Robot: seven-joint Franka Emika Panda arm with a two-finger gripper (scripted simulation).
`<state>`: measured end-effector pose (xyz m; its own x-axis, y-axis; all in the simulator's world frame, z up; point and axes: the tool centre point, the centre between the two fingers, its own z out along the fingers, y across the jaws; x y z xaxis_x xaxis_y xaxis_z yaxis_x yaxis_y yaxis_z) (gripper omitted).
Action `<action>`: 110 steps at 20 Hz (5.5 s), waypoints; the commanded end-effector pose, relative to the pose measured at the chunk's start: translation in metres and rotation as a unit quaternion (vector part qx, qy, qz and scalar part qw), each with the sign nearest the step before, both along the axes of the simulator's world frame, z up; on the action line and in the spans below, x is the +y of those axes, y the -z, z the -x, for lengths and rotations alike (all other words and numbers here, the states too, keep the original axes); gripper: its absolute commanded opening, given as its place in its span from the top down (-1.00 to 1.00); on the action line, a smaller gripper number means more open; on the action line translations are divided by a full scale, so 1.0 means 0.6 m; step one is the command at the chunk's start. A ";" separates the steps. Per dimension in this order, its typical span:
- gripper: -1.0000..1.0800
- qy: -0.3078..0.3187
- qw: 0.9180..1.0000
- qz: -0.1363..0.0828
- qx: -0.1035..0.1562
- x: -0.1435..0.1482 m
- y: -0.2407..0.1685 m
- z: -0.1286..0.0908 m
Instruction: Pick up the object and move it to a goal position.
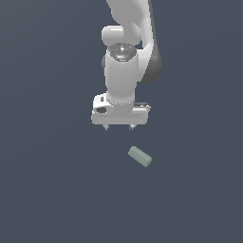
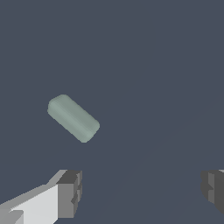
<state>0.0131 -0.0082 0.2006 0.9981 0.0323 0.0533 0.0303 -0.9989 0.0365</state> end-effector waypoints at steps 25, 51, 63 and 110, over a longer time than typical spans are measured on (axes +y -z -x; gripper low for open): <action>-0.92 -0.076 0.997 0.013 0.018 0.036 0.039 -0.003; -0.92 -0.397 0.917 -0.002 0.032 0.159 0.205 -0.062; -0.92 -0.418 0.908 -0.004 0.032 0.168 0.224 -0.064; 1.00 -0.421 0.906 -0.005 0.032 -0.065 0.110 -0.095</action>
<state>0.0685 -0.0327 0.1220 0.6214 0.7835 0.0004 0.7835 -0.6214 -0.0001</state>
